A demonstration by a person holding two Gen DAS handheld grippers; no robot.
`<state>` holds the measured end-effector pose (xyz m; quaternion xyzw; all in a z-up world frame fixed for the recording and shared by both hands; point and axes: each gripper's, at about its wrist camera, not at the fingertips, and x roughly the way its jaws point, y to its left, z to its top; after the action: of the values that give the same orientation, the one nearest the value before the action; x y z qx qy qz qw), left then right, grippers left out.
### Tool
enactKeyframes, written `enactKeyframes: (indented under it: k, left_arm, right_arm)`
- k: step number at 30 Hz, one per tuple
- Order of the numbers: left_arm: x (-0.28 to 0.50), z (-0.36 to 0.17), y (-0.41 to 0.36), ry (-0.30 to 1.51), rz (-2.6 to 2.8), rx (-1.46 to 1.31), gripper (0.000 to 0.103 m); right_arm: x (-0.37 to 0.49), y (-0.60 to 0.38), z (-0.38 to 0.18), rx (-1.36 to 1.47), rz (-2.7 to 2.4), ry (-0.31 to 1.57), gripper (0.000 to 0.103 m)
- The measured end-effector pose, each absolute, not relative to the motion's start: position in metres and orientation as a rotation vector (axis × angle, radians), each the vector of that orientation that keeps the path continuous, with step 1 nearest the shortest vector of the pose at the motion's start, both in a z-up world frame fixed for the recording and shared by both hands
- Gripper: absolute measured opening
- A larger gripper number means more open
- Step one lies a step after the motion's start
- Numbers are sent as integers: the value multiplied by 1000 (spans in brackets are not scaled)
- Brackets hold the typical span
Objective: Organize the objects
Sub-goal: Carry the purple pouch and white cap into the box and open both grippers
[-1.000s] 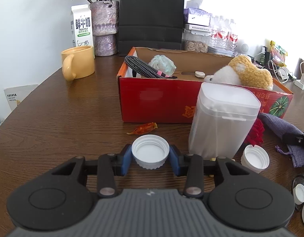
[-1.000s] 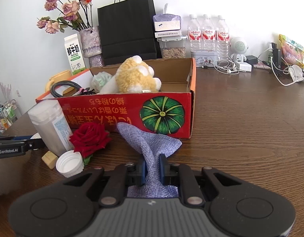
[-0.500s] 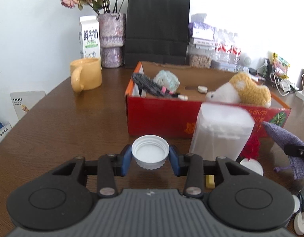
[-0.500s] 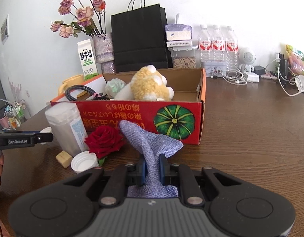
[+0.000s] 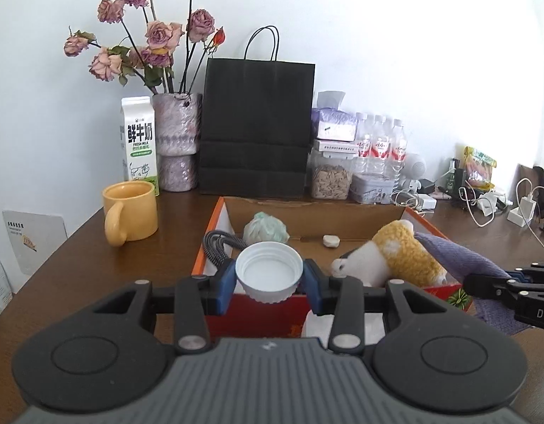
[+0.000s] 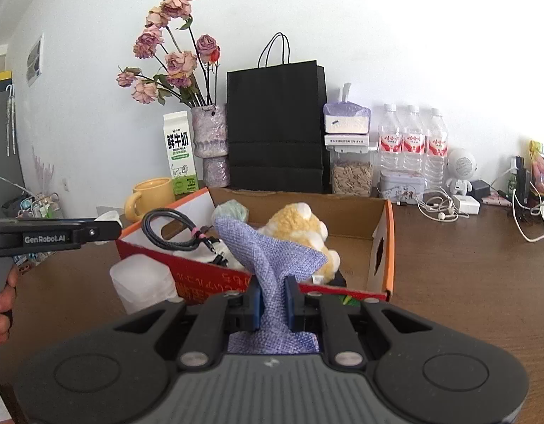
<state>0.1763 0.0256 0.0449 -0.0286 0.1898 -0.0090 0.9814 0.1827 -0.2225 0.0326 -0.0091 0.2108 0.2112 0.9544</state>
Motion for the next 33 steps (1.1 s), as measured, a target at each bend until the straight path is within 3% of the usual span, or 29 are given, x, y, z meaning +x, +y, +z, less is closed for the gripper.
enactKeyframes:
  k: [15, 33]
  left_arm:
    - [246, 69, 8, 324, -59, -59, 41]
    - [327, 49, 13, 413, 4, -57, 41]
  right_arm:
    - [264, -168, 61, -92, 464, 386, 12]
    - [347, -128, 39, -83, 447, 473, 13]
